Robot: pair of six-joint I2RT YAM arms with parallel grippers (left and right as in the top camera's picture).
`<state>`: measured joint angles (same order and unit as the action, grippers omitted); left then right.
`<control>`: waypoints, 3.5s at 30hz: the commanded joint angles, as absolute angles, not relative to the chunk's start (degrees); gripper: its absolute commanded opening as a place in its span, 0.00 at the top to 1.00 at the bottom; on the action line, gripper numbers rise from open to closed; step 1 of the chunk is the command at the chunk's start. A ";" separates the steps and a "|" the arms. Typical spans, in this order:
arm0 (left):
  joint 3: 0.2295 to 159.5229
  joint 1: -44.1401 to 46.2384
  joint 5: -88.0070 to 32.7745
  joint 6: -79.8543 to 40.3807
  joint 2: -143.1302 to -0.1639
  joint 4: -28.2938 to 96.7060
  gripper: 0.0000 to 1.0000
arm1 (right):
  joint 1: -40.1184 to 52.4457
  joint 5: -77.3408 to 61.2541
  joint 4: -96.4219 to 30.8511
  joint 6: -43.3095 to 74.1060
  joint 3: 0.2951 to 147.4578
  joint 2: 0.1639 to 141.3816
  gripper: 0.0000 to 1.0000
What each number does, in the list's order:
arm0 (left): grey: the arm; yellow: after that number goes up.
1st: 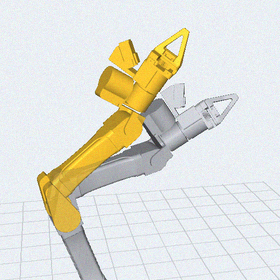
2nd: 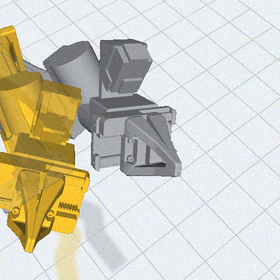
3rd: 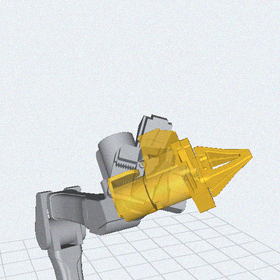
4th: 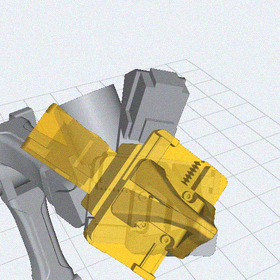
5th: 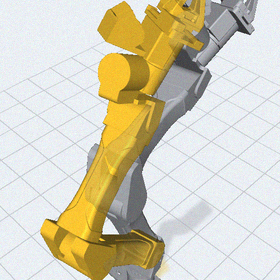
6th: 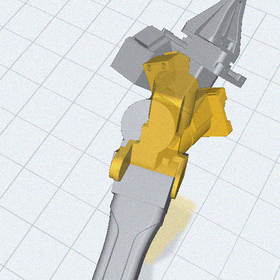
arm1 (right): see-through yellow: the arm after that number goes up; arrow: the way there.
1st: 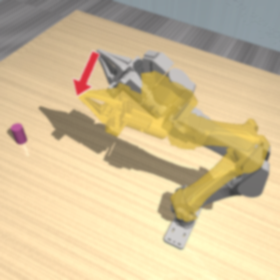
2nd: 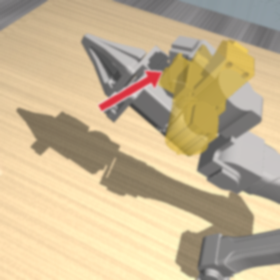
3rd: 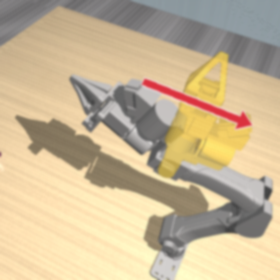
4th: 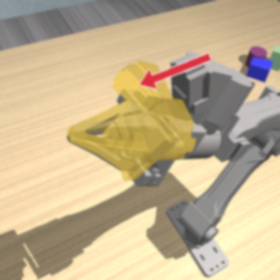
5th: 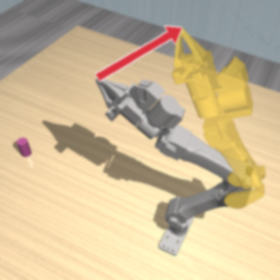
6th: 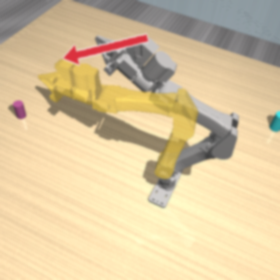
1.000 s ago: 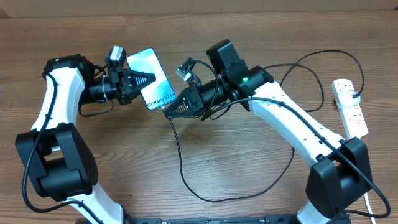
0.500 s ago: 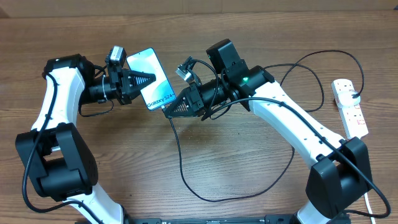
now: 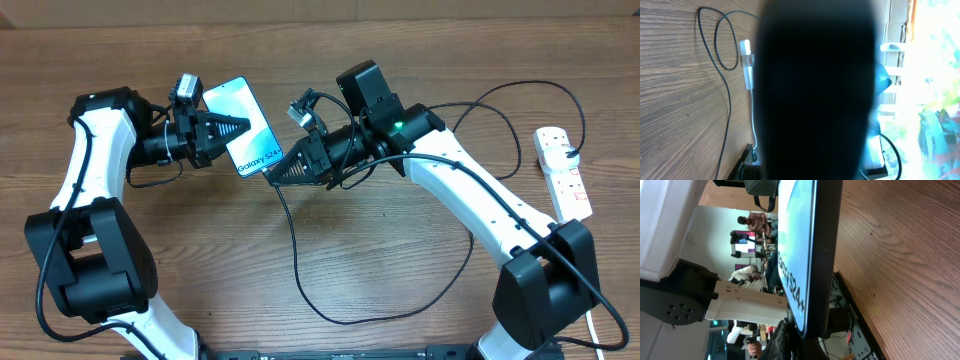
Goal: Plug charger to phone and switch on socket
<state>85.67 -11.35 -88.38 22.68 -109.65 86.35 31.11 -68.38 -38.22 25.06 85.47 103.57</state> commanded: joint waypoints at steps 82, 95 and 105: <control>86.04 -10.94 -89.41 23.79 -108.20 86.59 0.96 | 32.29 -64.60 -27.31 28.38 85.52 103.61 0.96; 86.04 -10.31 -89.38 24.47 -108.20 86.70 0.96 | 32.18 -60.95 -18.85 36.32 85.52 103.61 0.96; 86.04 -10.31 -88.97 24.45 -108.20 86.98 0.96 | 32.05 -55.99 -14.11 39.27 85.52 103.61 0.96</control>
<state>86.46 -12.97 -89.56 22.39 -109.62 86.39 32.69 -63.53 -18.31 38.50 83.81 103.68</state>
